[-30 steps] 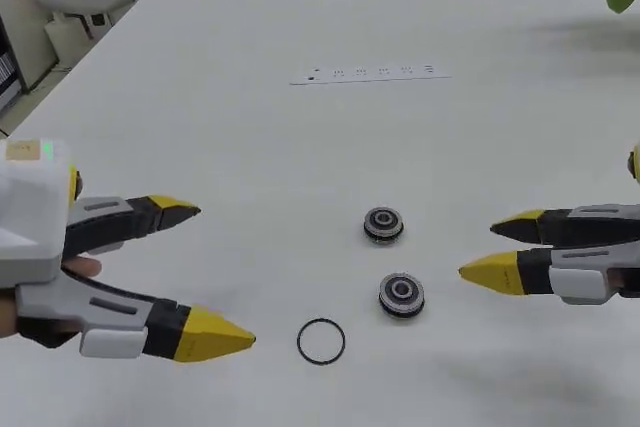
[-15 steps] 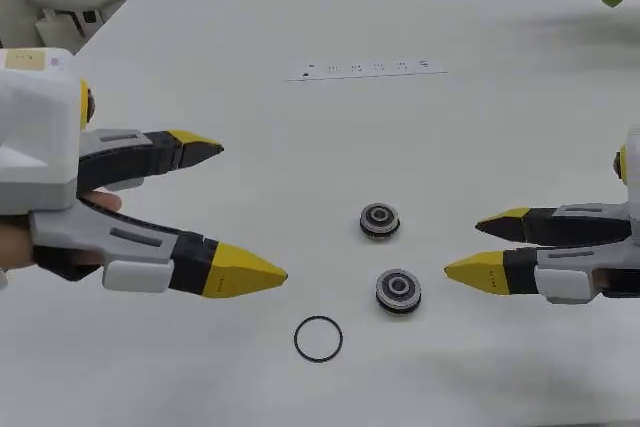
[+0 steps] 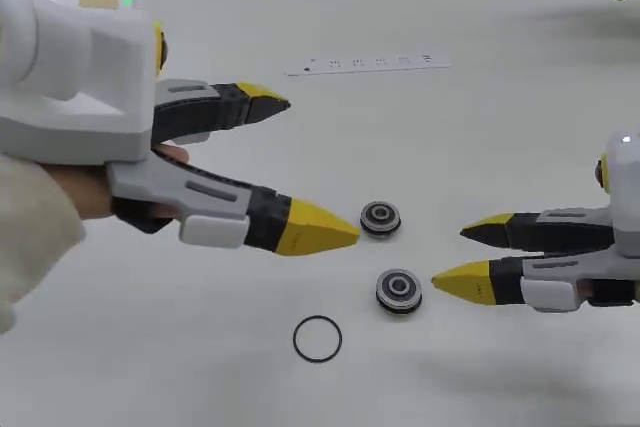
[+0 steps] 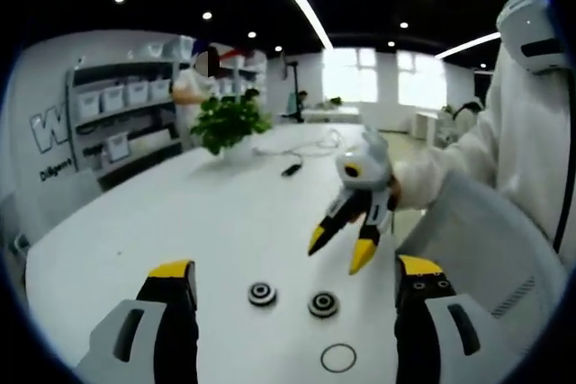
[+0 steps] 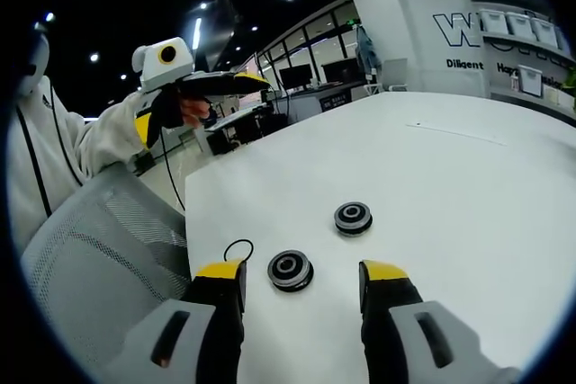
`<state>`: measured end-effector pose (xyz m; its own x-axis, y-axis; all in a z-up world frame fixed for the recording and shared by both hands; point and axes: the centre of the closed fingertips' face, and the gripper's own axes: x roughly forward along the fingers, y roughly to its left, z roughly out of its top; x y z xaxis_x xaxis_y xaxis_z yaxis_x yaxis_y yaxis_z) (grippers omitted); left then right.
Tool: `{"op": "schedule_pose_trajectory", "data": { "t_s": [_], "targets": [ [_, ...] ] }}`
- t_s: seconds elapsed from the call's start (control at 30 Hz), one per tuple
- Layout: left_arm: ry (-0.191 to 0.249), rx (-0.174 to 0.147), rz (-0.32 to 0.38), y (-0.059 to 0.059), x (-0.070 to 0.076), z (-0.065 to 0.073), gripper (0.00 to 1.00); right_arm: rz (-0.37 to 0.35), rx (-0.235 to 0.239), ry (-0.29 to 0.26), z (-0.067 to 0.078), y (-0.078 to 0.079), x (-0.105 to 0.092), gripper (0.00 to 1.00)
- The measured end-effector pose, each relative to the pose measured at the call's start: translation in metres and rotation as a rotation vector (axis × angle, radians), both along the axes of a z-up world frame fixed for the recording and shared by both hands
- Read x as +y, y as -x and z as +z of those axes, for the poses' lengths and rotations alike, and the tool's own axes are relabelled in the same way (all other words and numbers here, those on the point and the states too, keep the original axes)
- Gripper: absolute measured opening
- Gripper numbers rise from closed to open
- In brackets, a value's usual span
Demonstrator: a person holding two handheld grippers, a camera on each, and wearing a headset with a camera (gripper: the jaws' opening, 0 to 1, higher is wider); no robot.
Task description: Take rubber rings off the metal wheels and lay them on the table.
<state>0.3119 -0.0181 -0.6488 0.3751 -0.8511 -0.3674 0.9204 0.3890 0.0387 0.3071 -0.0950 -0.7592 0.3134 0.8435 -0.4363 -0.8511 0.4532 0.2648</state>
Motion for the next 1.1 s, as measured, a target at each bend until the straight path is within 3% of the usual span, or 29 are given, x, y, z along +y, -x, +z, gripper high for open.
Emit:
{"op": "schedule_pose_trajectory", "data": {
  "t_s": [0.1,0.3,0.57,0.67,0.8,1.1],
  "targets": [
    [0.001,-0.002,-0.013,-0.001,-0.008,-0.003,0.9,0.007,0.005,0.006,-0.003,0.001,0.002,0.47],
    [0.001,0.028,-0.063,0.003,-0.025,-0.022,0.85,0.028,0.009,0.015,-0.008,0.003,0.006,0.45],
    [0.08,0.09,-0.042,0.003,-0.04,-0.042,0.73,0.062,0.019,0.047,-0.018,0.007,0.013,0.43],
    [0.085,0.095,-0.038,0.004,-0.044,-0.048,0.7,0.076,0.023,0.051,-0.021,0.01,0.017,0.42],
    [0.074,0.077,-0.032,0.004,-0.046,-0.057,0.63,0.083,0.031,0.051,-0.024,0.01,0.019,0.4],
    [0.003,0.107,-0.06,0.011,-0.05,-0.09,0.54,0.113,0.041,0.072,-0.033,0.015,0.024,0.36]
  ]
}}
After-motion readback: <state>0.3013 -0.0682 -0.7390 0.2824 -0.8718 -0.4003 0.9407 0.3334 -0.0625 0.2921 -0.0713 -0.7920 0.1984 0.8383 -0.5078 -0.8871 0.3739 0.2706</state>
